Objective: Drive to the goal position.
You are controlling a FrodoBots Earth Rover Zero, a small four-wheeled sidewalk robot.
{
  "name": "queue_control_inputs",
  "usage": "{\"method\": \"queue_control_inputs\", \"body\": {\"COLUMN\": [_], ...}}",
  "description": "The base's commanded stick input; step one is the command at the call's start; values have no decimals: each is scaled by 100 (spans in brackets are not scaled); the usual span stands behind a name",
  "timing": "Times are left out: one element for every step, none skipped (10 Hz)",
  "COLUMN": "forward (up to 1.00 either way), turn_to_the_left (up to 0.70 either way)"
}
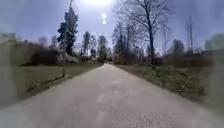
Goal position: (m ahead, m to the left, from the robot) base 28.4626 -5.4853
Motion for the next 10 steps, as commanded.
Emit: {"method": "queue_control_inputs", "body": {"forward": [70, 70, 70, 70, 70, 70, 70, 70, 70, 70], "turn_to_the_left": [0, 0, 0, 0, 0, 0, 0, 0, 14, 14]}}
